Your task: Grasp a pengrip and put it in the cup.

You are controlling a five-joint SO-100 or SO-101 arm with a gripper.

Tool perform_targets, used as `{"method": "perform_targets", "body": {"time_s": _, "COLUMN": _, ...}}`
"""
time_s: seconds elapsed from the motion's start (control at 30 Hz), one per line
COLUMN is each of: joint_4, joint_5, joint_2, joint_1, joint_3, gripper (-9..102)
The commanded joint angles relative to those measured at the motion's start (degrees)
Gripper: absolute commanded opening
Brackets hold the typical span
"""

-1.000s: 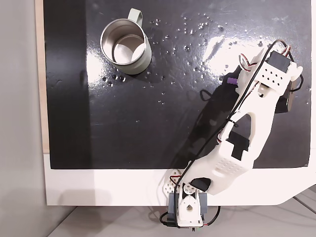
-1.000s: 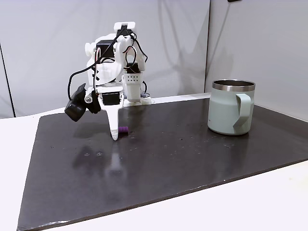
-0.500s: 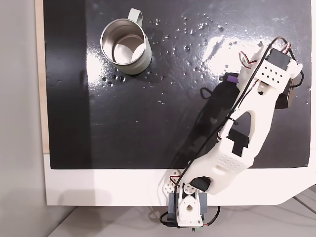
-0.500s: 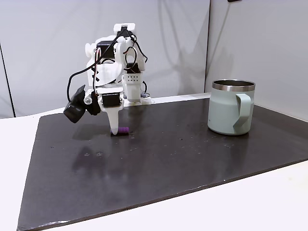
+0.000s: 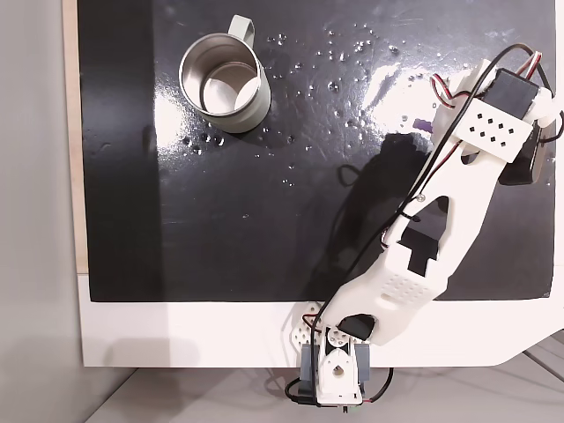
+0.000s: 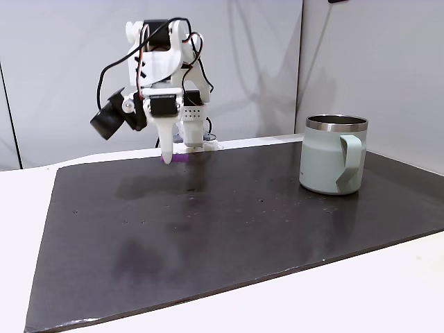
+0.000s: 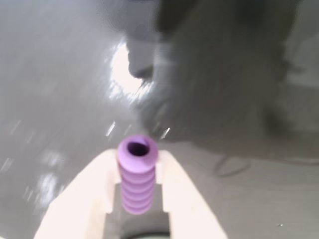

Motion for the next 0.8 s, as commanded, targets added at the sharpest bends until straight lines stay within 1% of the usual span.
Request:
{"method": "perform_targets", "body": {"time_s": 0.0, "joint_4": 1.6, "joint_5": 0.7, "joint_2": 11.2, "joint_1": -3.0, "joint_3": -2.2, "gripper": 0}}
{"method": "perform_targets", "body": {"time_s": 0.17, "joint_4": 1.7, "joint_5": 3.3, "joint_2": 22.9, "joint_1": -10.4, "joint_3": 2.5, "gripper": 0}}
{"method": "perform_targets", "body": {"time_s": 0.33, "joint_4": 1.7, "joint_5": 9.7, "joint_2": 28.2, "joint_1": -20.1, "joint_3": 1.4, "gripper": 0}}
{"method": "perform_targets", "body": {"time_s": 0.57, "joint_4": 1.7, "joint_5": 18.3, "joint_2": 24.6, "joint_1": -33.0, "joint_3": -7.2, "gripper": 0}}
{"method": "perform_targets", "body": {"time_s": 0.77, "joint_4": 1.1, "joint_5": 22.2, "joint_2": 16.6, "joint_1": -39.7, "joint_3": -14.9, "gripper": 0}}
